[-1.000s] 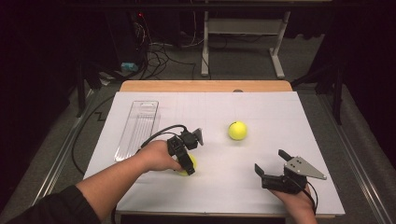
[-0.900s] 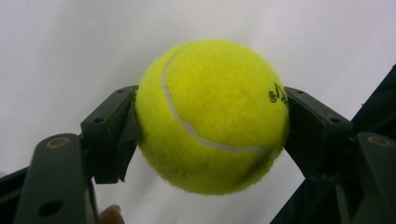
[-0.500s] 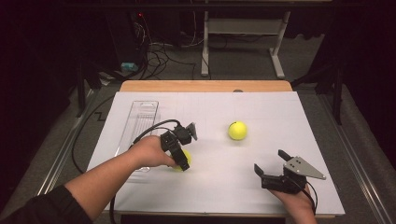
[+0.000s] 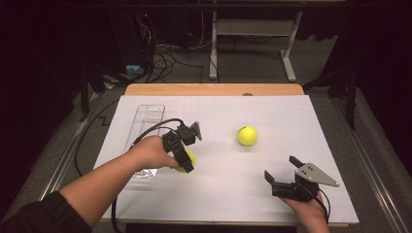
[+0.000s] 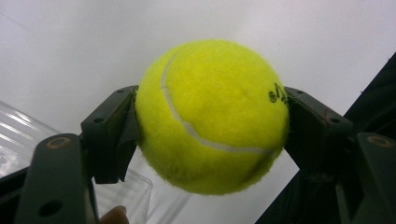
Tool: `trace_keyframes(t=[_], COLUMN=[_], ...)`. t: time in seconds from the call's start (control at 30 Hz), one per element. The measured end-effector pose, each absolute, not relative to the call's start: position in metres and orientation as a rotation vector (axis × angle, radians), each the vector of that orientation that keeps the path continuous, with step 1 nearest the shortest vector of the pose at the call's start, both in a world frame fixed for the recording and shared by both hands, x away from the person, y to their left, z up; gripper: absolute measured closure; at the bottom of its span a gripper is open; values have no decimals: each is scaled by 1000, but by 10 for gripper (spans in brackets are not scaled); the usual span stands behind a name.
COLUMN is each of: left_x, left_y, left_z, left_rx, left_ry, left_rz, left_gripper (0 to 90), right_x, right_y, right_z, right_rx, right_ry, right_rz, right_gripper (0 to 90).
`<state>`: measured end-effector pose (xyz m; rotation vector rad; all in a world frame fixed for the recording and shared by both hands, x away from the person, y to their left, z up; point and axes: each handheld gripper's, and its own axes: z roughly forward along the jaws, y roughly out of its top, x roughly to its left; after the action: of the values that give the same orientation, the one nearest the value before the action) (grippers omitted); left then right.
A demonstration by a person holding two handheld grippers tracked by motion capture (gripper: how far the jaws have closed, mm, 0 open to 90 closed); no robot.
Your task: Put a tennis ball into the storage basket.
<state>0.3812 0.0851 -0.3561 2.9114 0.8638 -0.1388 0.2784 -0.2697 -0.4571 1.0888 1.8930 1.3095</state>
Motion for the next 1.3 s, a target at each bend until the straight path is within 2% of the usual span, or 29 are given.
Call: trace_keyframes(t=[1.3], left_x=[413], left_y=[135], left_z=[-332], left_rx=[2891], left_ry=[1051], left_rz=[-103], left_gripper=[269], right_x=[278], right_y=[-270], right_z=[-457], right_rx=[1089], right_ry=[1894], right_rz=[1306], right_gripper=[2])
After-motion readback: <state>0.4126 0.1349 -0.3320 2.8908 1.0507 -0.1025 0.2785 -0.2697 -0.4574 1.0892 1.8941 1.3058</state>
